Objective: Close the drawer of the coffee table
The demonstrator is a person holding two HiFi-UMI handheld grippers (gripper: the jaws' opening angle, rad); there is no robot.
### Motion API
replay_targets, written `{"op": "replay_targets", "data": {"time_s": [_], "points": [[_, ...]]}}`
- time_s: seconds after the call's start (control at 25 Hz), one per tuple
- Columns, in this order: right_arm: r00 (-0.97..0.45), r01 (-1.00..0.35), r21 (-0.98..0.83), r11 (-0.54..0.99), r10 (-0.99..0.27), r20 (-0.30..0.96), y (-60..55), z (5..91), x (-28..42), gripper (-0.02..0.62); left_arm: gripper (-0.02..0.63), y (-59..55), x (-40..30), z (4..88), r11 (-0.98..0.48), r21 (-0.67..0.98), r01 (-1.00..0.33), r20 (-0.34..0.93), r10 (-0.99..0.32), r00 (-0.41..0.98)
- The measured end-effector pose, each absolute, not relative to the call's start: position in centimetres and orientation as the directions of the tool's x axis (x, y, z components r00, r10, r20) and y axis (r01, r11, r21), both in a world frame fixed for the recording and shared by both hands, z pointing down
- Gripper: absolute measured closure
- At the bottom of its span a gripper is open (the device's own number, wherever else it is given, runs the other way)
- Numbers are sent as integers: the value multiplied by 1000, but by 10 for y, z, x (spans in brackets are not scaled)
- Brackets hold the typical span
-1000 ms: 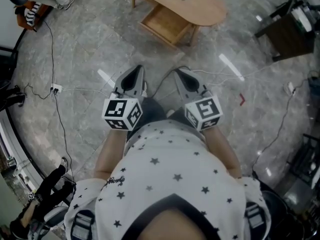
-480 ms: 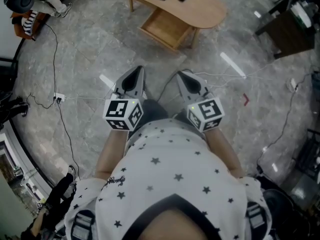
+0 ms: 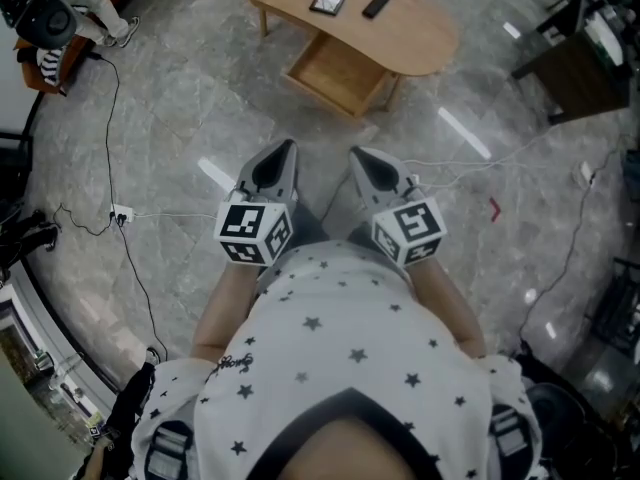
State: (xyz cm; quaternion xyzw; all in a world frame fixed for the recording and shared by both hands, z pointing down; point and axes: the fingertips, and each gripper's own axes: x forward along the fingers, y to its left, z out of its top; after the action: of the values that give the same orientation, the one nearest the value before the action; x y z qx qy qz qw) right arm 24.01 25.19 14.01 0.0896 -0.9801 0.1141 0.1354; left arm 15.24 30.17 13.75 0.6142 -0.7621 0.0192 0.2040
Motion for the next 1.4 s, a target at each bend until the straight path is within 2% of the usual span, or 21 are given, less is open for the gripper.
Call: {"op": "replay_targets", "data": {"time_s": [0.72, 1.4], "points": [[-920, -328, -233, 916, -253, 299, 241, 133, 110, 588, 598, 294, 19, 141, 150, 273, -950, 351, -935, -47], [-879, -449, -240, 860, -378, 289, 239, 134, 47, 588, 598, 305, -64, 157, 90, 282, -955, 377, -926, 24]]}}
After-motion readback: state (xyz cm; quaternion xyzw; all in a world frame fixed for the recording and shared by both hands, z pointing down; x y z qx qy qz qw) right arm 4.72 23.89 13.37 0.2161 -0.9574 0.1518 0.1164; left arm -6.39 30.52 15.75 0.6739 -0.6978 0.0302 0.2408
